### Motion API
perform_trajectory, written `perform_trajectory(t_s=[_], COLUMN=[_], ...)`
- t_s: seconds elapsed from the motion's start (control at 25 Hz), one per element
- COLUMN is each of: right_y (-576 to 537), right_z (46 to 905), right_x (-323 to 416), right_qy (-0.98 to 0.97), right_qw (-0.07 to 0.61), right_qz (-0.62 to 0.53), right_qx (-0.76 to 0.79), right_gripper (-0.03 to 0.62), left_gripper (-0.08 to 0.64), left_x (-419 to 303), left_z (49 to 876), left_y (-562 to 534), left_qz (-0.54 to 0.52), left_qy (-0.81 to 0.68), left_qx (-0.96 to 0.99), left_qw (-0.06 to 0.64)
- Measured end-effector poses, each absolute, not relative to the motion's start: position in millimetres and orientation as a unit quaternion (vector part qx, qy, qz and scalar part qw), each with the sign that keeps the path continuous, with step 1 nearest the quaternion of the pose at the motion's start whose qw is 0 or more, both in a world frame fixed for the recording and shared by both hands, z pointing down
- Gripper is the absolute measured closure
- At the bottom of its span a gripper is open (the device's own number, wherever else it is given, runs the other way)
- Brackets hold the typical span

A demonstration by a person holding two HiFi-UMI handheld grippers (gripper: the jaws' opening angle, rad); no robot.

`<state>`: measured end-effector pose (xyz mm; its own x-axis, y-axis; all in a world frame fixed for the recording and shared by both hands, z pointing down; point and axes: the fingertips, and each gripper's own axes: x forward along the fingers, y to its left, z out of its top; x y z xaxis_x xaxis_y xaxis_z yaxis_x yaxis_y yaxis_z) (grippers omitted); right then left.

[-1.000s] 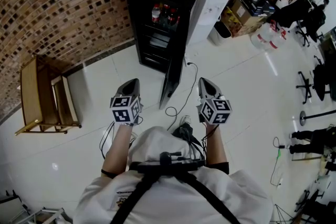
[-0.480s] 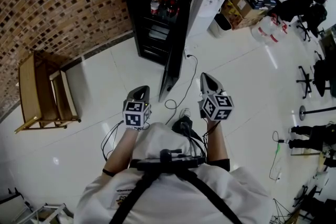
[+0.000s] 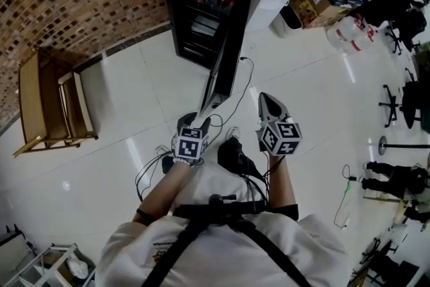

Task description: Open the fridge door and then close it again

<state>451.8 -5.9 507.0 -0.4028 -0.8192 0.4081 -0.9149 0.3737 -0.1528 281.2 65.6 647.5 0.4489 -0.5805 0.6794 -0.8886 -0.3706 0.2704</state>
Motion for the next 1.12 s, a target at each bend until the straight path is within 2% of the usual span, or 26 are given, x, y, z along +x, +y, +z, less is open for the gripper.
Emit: perform_trajectory(t_s=[0.36,0.64,0.76,0.84,0.88,0.96,1.04,1.12], right_y=[-27,-48,-52,-53,-53,-53,-54,-55], right_z=[533,535,535,537,537,537,536,536], right_x=[483,490,486,481,479,477,479,480], right_qy=[-0.834,-0.849,-0.852,-0.855,-0.856,-0.856,-0.856,-0.855], right_qw=[0.174,0.171,0.166,0.164,0.165,0.165,0.166,0.167], right_qz=[0.168,0.160,0.160,0.160,0.160,0.160,0.159,0.159], right_qx=[0.496,0.474,0.469,0.465,0.464,0.463,0.464,0.465], right_gripper=[0.592,0.592,0.592,0.592,0.592,0.592,0.592,0.592], left_gripper=[0.359,0.357,0.305,0.227,0.210,0.215,0.284,0.293], left_x=[335,330,326,324,322,319,318,318], left_z=[704,730,730,728,725,721,723,727], left_y=[51,34,30,27,25,21,19,15], left_qz=[0.226,0.223,0.216,0.213,0.213,0.215,0.218,0.223], left_qy=[-0.495,-0.562,-0.575,-0.581,-0.584,-0.590,-0.590,-0.587], left_qx=[0.758,0.706,0.699,0.699,0.699,0.698,0.697,0.700], left_qw=[0.358,0.369,0.366,0.359,0.352,0.344,0.343,0.340])
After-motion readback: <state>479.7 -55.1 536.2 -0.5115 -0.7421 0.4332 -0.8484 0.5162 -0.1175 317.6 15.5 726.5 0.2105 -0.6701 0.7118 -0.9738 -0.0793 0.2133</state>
